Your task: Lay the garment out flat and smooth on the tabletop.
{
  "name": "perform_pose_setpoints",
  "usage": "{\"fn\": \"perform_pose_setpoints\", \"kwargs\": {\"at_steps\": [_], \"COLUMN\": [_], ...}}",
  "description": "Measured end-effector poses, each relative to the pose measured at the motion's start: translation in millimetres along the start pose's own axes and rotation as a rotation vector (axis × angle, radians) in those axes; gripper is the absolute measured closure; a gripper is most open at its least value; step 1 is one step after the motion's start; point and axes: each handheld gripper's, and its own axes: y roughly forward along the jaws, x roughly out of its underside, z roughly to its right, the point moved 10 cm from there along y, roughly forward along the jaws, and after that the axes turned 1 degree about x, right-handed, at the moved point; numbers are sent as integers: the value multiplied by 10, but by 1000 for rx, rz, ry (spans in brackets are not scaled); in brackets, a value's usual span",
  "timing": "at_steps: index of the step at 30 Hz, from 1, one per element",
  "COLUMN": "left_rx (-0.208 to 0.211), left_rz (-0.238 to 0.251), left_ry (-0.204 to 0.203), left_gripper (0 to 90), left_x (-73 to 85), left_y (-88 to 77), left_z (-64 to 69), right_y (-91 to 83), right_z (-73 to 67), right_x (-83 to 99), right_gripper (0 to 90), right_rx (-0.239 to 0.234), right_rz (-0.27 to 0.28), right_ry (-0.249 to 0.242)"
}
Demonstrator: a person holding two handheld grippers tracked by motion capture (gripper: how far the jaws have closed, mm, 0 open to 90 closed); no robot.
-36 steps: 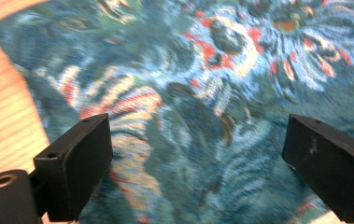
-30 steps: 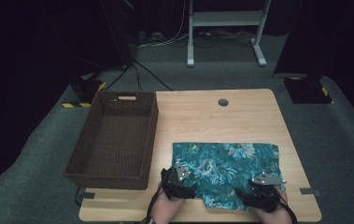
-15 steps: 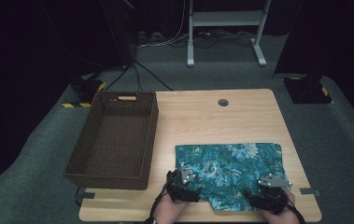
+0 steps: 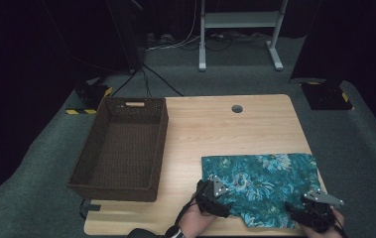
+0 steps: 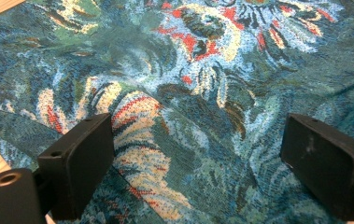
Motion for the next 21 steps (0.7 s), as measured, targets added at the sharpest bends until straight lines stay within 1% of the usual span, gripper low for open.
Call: {"fn": "perform_pose_setpoints", "kwargs": {"at_steps": [3,4,5,7,9,11,13,14,15,16,18,19,21], "left_rx": [3,-3,-13,-33,-55,-79,-104,-113,-119,-129,-153,-152,-157], "left_rz": [2,3,19,62,81,86,78,70,57,34,0,-12,-38], "left_ry": [6,4,3,-5,-32,-58,-91,-109,-120,-124,-129,-139,-155], "left_gripper": [80,69,61,54,51,50,49,49,49,46,47,47,47], "left_x": [-4,-5,-21,-59,-43,29,137,197,260,330,461,515,605], "left_y": [7,-4,-33,-129,-225,-312,-399,-442,-478,-511,-573,-589,-598], "left_z": [3,-2,-18,-70,-151,-254,-355,-397,-432,-461,-508,-518,-543], "right_y": [-6,-7,-8,-26,-46,-37,9,41,78,117,203,247,347], "right_z": [21,29,31,4,-52,-152,-294,-387,-484,-584,-762,-831,-923], "right_x": [8,6,-10,-84,-202,-326,-441,-491,-534,-561,-580,-561,-474], "right_gripper": [271,252,240,205,178,156,137,132,126,123,125,127,124], "right_rx": [10,19,23,14,0,-23,-57,-75,-94,-114,-162,-180,-196], "right_rz": [-11,-21,-18,5,44,73,88,93,98,94,85,73,32], "right_ry": [8,3,-8,-3,-13,-32,-44,-67,-100,-123,-149,-154,-187]}}
